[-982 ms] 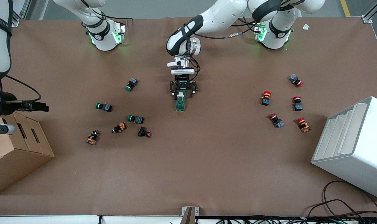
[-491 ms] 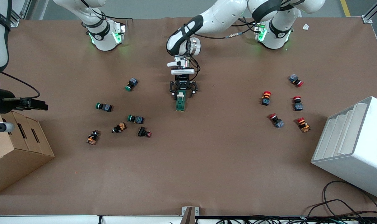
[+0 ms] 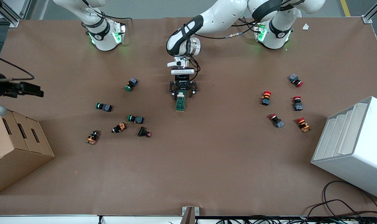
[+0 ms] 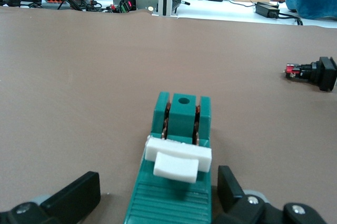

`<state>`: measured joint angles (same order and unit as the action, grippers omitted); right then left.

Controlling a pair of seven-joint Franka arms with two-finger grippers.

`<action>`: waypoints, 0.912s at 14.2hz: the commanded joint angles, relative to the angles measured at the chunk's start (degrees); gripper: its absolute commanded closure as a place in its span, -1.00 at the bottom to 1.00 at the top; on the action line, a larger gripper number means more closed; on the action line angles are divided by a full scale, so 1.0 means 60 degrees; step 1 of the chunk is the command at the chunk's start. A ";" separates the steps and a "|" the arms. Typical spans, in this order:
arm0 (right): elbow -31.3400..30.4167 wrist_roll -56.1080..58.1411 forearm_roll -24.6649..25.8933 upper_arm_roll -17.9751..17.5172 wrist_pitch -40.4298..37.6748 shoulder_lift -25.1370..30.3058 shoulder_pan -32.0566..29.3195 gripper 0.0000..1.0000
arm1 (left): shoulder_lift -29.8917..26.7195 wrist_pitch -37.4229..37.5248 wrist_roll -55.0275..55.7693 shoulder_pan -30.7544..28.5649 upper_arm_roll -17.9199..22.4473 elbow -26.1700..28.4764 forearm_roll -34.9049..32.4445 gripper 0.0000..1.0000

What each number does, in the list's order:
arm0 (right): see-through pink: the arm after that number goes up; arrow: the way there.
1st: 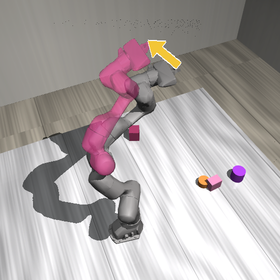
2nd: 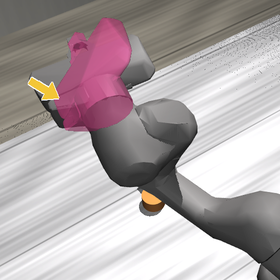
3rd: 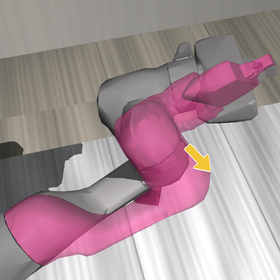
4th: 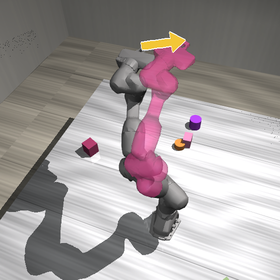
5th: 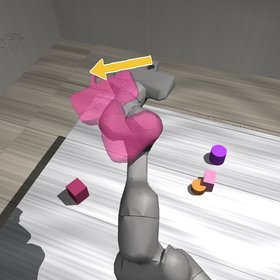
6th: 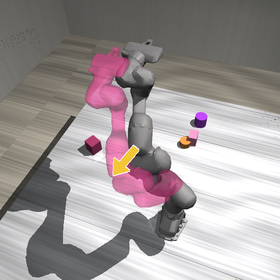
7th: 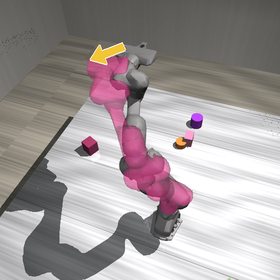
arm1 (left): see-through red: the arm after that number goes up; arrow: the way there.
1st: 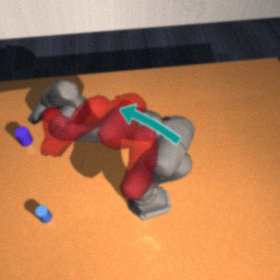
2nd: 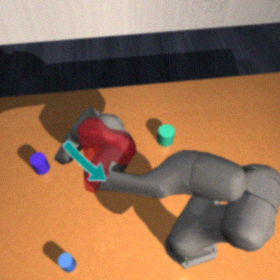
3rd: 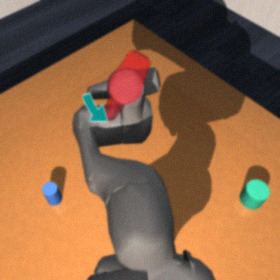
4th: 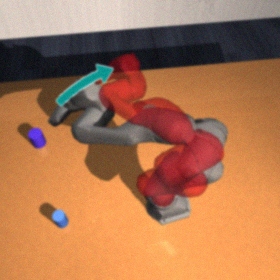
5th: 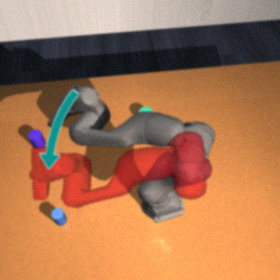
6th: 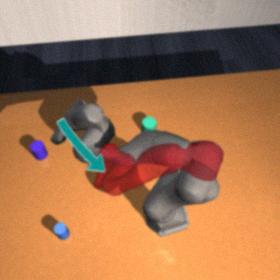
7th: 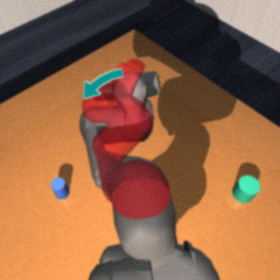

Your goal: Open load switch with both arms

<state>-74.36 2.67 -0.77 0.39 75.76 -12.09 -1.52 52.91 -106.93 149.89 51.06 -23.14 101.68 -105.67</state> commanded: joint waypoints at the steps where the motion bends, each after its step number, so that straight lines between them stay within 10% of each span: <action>1: -0.1300 -0.0063 0.0025 0.0023 0.0249 0.1104 0.0019 -1.00 | -0.0145 -0.0225 -0.0371 -0.0306 0.0005 -0.0087 0.0135 -0.98; 13: -0.3090 -0.0049 0.0128 0.0287 0.0513 0.3216 0.0078 -1.00 | -0.0614 -0.0240 -0.4207 -0.0541 -0.0552 -0.2471 0.5067 -0.99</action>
<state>-88.15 2.66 -0.75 1.71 77.02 3.22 -1.46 49.45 -108.73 128.97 48.18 -25.92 90.52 -80.50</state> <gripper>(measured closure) 0.000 0.004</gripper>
